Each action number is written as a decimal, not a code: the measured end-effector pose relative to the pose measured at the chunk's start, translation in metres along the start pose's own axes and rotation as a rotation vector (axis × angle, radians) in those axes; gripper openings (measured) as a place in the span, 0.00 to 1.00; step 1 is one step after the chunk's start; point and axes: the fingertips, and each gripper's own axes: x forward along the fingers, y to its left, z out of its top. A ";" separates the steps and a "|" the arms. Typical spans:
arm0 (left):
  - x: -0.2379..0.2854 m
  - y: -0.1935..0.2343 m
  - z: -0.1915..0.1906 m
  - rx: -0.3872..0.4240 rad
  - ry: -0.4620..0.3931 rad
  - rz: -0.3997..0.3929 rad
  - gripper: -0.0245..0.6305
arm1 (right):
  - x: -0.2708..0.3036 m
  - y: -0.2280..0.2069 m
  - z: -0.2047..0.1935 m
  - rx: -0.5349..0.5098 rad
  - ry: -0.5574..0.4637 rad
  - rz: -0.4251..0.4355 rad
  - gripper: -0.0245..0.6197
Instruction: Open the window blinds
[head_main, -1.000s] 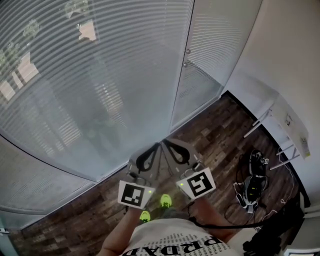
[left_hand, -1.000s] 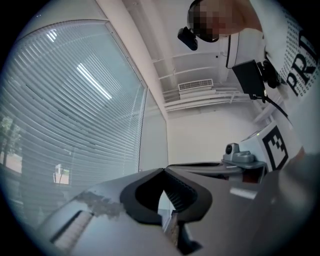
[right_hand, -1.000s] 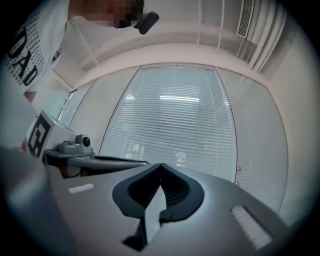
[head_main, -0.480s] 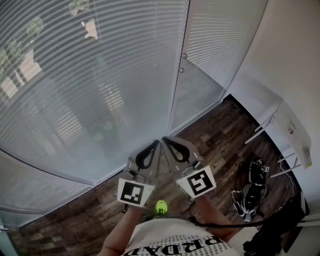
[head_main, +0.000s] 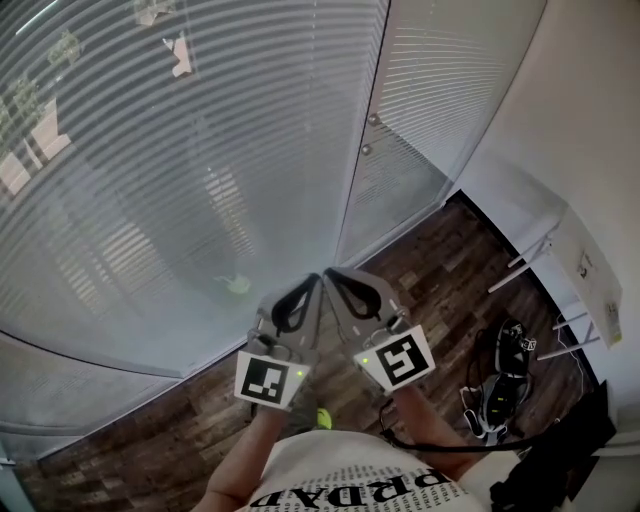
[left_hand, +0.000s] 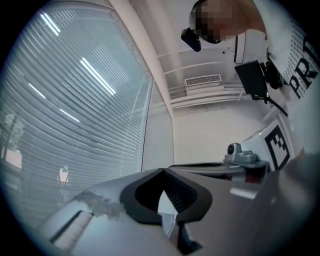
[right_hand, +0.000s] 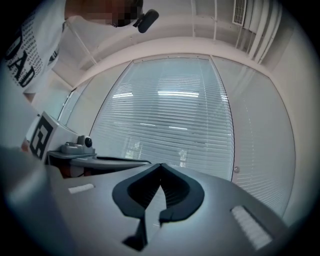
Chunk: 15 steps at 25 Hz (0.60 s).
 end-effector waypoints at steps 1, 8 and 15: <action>0.006 0.003 -0.001 -0.005 -0.003 -0.003 0.02 | 0.004 -0.005 -0.001 -0.007 0.000 -0.002 0.05; 0.033 0.023 -0.007 -0.004 -0.039 -0.030 0.02 | 0.027 -0.029 -0.009 -0.039 -0.016 -0.032 0.05; 0.065 0.054 -0.036 -0.023 -0.035 -0.069 0.02 | 0.059 -0.054 -0.041 -0.057 0.002 -0.070 0.05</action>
